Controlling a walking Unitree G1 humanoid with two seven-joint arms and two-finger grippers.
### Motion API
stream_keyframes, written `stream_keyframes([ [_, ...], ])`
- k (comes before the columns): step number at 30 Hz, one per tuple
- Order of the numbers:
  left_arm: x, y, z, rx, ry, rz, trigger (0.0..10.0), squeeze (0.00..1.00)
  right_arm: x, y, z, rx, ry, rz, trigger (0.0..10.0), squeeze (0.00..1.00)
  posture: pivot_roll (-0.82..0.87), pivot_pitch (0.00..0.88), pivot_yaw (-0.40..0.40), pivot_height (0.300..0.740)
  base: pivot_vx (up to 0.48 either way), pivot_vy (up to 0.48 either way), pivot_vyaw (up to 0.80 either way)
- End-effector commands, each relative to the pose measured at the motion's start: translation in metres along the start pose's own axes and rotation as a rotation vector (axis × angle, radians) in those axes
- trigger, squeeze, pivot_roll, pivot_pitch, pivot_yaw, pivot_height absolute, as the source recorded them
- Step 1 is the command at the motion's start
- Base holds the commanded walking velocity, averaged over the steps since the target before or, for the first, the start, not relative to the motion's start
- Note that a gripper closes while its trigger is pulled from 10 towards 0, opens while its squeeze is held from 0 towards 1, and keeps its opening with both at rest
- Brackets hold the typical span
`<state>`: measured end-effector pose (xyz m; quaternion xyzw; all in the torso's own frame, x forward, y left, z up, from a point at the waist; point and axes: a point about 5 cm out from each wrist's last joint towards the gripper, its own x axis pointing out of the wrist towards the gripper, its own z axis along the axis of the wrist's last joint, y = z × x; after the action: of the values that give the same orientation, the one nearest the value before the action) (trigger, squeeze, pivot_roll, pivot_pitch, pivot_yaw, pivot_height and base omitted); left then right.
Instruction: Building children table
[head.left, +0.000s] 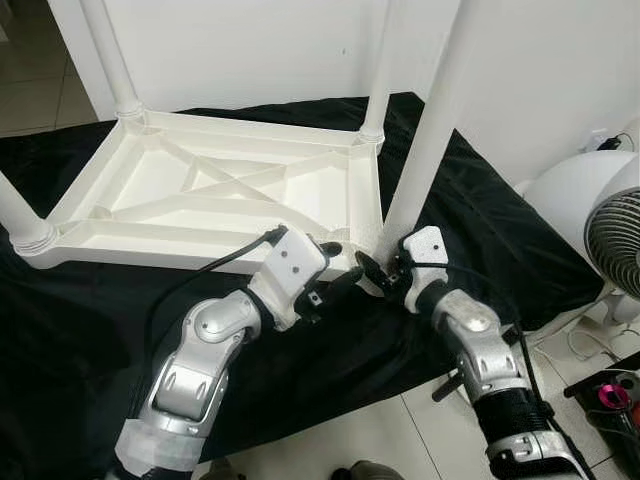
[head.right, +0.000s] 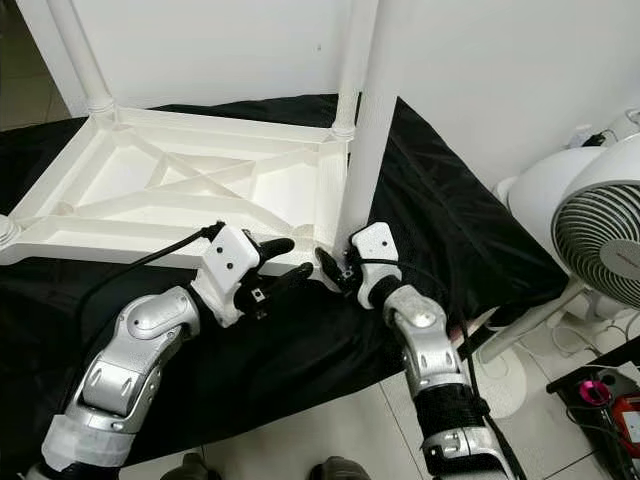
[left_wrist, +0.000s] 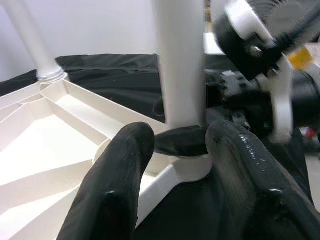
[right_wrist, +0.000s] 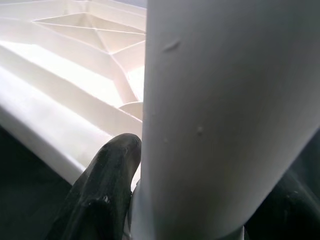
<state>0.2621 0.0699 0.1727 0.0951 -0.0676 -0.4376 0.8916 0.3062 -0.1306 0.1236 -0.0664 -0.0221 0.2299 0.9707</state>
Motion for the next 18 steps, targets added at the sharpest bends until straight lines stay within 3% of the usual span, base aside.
stream_keyframes([
  [1,0.000,0.012,-0.005,-0.026,0.022,0.190,10.0,0.00,0.002,0.007,0.007,0.015,-0.023,-0.047,10.0,0.00,-0.05,0.001,-0.032,0.740,0.000,0.000,0.00],
  [3,0.001,0.014,-0.007,-0.032,0.029,0.213,10.0,0.00,0.002,0.010,0.007,0.036,-0.023,-0.077,10.0,0.00,-0.05,0.001,-0.032,0.740,0.000,0.000,0.00],
  [7,0.002,0.026,-0.013,-0.046,0.072,0.324,10.0,0.00,0.002,0.024,0.002,0.133,-0.014,-0.248,10.0,0.00,-0.05,0.009,-0.038,0.740,0.000,0.000,0.00],
  [13,0.002,0.032,-0.013,-0.055,0.081,0.373,10.0,0.00,0.005,0.035,0.004,0.164,-0.012,-0.289,10.0,0.00,-0.05,0.025,-0.025,0.740,0.000,0.000,0.00],
  [14,0.004,0.035,-0.012,-0.069,0.069,0.407,10.0,0.00,0.009,0.041,0.011,0.175,-0.040,-0.257,10.0,0.66,-0.06,0.032,-0.018,0.740,0.000,0.000,0.00],
  [15,0.004,0.035,-0.012,-0.069,0.069,0.407,10.0,0.00,0.009,0.041,0.011,0.175,-0.040,-0.257,10.0,0.66,-0.06,0.032,-0.018,0.740,0.000,0.000,0.00],
  [16,0.005,0.036,-0.011,-0.070,0.062,0.418,10.0,0.00,0.009,0.042,0.014,0.182,-0.053,-0.238,10.0,1.00,-0.06,0.037,-0.019,0.740,0.000,0.000,0.00],
  [18,0.006,0.037,-0.010,-0.069,0.056,0.426,10.0,0.00,0.009,0.043,0.017,0.188,-0.059,-0.228,10.0,1.00,-0.06,0.037,-0.019,0.740,0.000,0.000,0.00],
])
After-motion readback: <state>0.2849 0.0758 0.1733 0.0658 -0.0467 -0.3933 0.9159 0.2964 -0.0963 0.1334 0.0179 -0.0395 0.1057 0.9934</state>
